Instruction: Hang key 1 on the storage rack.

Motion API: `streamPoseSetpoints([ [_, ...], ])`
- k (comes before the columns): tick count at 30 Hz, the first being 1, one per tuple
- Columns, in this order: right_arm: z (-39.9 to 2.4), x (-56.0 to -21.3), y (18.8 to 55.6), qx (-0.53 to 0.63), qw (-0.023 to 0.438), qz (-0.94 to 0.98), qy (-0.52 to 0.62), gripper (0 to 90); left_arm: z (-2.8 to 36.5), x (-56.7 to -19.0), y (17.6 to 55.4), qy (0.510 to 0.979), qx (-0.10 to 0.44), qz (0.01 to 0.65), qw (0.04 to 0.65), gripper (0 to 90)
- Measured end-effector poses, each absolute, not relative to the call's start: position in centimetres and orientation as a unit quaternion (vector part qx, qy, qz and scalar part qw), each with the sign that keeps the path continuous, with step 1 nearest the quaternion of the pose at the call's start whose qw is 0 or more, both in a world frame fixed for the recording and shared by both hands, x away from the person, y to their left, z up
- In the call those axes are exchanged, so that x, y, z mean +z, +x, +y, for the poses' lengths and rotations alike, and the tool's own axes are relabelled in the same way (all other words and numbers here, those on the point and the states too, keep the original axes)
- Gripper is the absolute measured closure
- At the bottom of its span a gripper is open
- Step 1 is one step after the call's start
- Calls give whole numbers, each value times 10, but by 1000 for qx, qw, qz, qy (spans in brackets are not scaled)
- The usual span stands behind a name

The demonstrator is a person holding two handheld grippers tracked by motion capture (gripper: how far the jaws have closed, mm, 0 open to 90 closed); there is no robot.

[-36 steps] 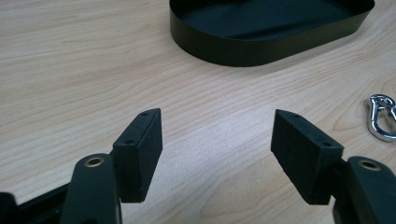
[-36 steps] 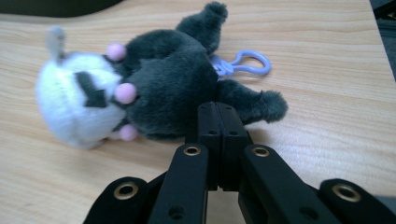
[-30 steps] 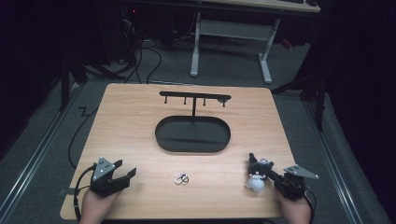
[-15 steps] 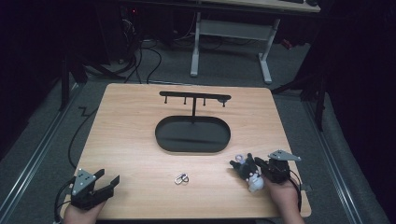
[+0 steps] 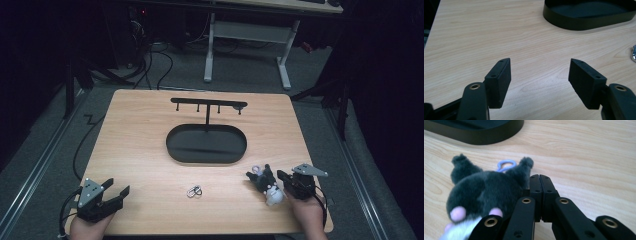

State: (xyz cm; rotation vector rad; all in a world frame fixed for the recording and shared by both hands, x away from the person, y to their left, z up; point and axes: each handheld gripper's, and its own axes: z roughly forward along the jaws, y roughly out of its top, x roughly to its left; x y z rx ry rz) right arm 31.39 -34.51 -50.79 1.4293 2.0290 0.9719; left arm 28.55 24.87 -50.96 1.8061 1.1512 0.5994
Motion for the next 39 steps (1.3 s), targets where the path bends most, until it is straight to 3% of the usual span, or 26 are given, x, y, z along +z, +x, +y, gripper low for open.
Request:
streamPoseSetpoints([
  [21,-357,-513,275,323,245,719,565,791,208,-517,329,768,218,409,442,337],
  [32,-355,-501,275,287,222,729,581,636,194,-511,324,777,209,376,460,325],
  [39,-358,-496,282,274,204,740,579,592,192,-516,326,782,206,377,451,326],
])
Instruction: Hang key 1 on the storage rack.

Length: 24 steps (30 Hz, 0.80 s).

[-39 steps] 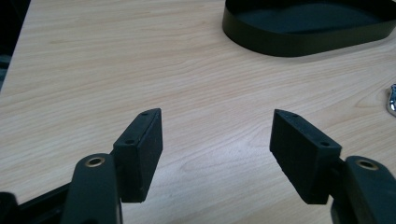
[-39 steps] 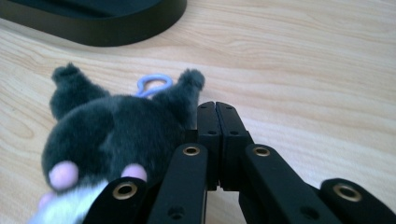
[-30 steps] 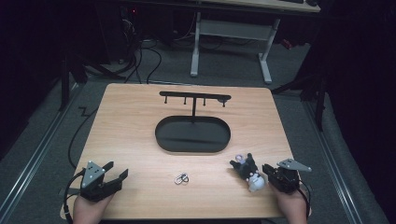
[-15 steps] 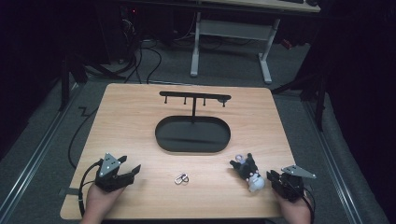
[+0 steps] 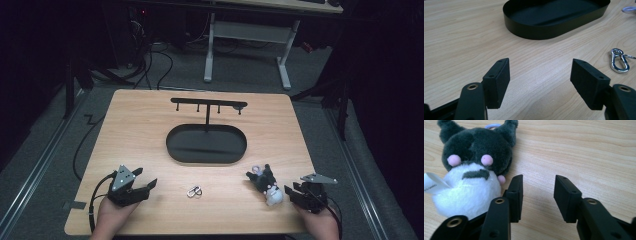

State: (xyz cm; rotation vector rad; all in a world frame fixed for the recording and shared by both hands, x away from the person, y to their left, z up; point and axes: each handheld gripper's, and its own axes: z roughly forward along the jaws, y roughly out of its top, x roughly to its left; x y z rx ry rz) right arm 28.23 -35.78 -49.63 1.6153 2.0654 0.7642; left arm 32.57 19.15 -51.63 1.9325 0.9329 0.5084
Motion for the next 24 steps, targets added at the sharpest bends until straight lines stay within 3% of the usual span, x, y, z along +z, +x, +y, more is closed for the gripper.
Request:
streamPoseSetpoints([
  [11,-353,-489,290,232,167,772,568,603,197,-517,321,780,204,379,454,329],
  [24,-350,-476,300,157,129,814,545,526,202,-519,321,784,198,378,451,330],
])
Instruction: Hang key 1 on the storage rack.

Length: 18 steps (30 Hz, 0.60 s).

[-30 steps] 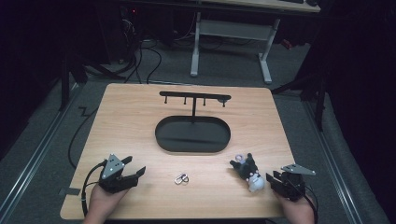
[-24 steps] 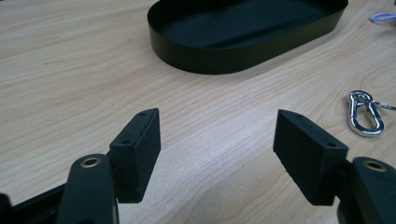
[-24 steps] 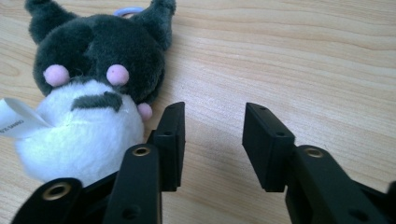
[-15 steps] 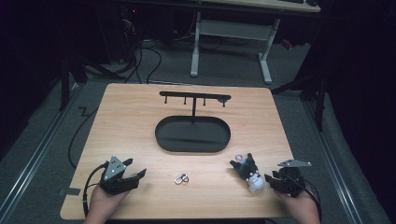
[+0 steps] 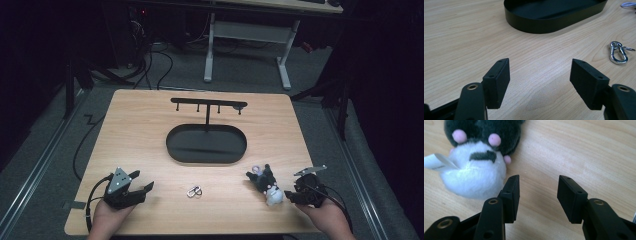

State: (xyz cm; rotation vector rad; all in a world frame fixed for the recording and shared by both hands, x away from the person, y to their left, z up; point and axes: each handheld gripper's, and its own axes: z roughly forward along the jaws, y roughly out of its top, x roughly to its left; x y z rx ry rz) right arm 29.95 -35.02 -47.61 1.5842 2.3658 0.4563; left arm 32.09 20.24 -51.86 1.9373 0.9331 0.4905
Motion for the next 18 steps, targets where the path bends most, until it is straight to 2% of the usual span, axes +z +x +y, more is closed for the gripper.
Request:
streamPoseSetpoints([
  [14,-339,-467,304,105,67,841,527,470,203,-520,321,785,197,377,450,330],
  [18,-338,-462,303,93,57,843,526,426,203,-520,321,785,196,378,450,330],
])
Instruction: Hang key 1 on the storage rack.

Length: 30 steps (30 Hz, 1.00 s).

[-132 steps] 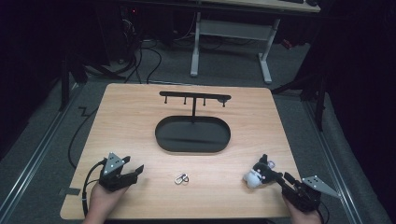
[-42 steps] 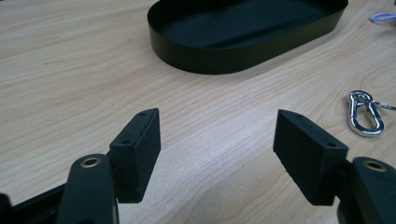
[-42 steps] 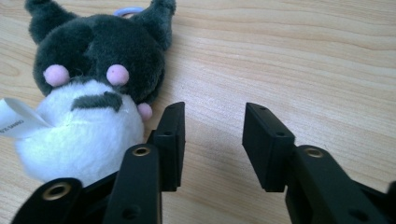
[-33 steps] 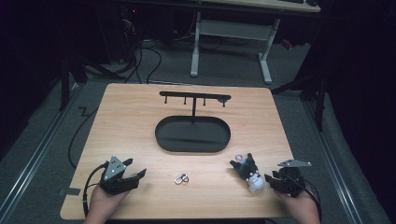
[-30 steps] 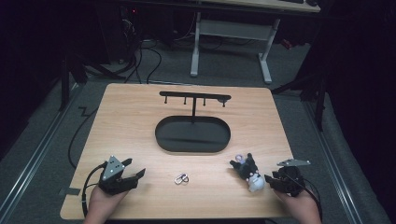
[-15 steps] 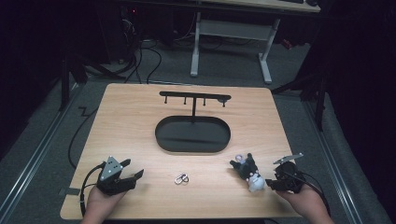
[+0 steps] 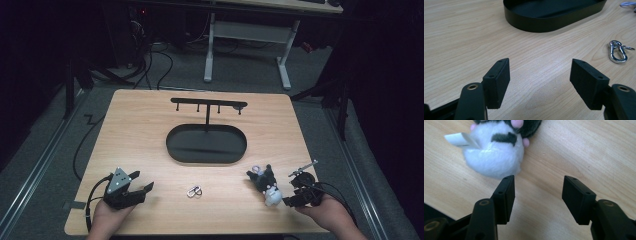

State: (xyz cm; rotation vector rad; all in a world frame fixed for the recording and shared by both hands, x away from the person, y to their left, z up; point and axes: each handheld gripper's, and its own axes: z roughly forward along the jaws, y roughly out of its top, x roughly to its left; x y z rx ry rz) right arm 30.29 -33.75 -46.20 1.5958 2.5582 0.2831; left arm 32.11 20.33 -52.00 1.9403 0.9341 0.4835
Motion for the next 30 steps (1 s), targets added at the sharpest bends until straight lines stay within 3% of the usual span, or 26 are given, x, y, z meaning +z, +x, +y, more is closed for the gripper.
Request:
streamPoseSetpoints([
  [11,-313,-456,298,105,27,851,515,245,203,-521,322,787,194,377,448,330],
  [23,-287,-468,313,102,21,855,509,216,206,-521,322,784,193,380,451,330],
  [30,-283,-476,321,86,27,842,532,245,208,-521,323,783,194,381,451,330],
])
